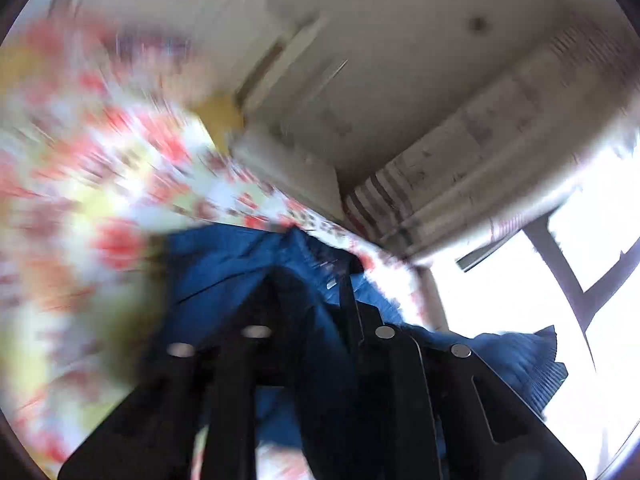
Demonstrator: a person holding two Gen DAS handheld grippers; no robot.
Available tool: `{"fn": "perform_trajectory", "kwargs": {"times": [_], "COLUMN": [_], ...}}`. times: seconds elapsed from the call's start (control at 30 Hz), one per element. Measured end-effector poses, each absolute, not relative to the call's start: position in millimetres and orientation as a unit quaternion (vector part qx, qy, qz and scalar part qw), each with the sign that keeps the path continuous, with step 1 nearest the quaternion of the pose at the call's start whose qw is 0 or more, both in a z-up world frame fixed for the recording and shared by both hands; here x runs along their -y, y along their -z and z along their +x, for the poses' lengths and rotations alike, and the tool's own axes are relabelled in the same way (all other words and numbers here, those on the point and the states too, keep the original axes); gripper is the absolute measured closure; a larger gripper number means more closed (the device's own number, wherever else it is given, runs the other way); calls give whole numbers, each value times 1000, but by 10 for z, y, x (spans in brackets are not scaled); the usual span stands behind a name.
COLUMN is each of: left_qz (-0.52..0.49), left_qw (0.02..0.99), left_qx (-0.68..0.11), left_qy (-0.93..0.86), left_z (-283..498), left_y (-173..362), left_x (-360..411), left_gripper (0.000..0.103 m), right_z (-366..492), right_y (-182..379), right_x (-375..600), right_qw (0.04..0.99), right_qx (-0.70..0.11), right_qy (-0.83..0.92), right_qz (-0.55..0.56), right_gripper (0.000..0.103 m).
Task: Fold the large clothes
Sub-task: 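Lift the held hem band and fold it over toward the collar with both grippers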
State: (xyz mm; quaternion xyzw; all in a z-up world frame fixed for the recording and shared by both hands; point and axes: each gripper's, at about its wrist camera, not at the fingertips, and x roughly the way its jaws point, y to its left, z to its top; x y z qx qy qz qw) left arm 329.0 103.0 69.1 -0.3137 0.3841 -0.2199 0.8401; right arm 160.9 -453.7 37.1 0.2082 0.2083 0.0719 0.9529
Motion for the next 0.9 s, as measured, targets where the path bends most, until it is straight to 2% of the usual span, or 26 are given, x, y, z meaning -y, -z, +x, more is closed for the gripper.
{"fn": "perform_trajectory", "kwargs": {"times": [0.03,0.07,0.1,0.17,0.2,0.23,0.27,0.33,0.4,0.57,0.83,0.87,0.9], "left_qz": [-325,-333,-344,-351,-327,-295,-269,-212,-162,-102,-94,-94,-94], "left_qw": [824,811,798,795,814,837,855,892,909,880,831,829,837], "left_qx": [-411,-435,-457,-455,-439,-425,-413,-380,-368,-439,-524,-526,-511], "left_qy": [215,204,190,196,195,180,162,121,108,148,159,164,174], "left_z": [3610,3893,4162,4253,4317,4273,4264,4272,4312,4579,4951,4967,4939], "left_y": [-660,-672,-625,-570,-588,-586,-550,-523,-397,179,755,786,771], "left_x": [-1025,-985,-971,-998,-993,-1048,-1064,-1079,-1014,-705,-494,-475,-470], "left_gripper": [80,79,79,76,73,63,40,5,5,5,6,17,29], "right_z": [2041,2214,2358,2484,2472,2449,2440,2499,2583,2854,3314,3353,3361], "right_y": [-270,-213,-143,-72,-61,-36,17,162,318,779,1267,1320,1337], "right_x": [4750,4839,4927,5012,5027,5058,5103,5187,5270,5441,5319,5353,5375], "right_qw": [931,919,907,907,915,924,929,930,927,900,875,870,869], "right_qx": [-250,-266,-277,-266,-252,-239,-236,-258,-283,-328,-407,-410,-408], "right_qy": [-50,-39,-34,-34,-30,-24,-19,-5,16,-5,-29,-28,-31], "right_qz": [262,290,316,324,312,297,285,263,244,287,261,271,278], "right_gripper": [55,46,41,23,20,19,19,19,19,19,19,24,38]}}
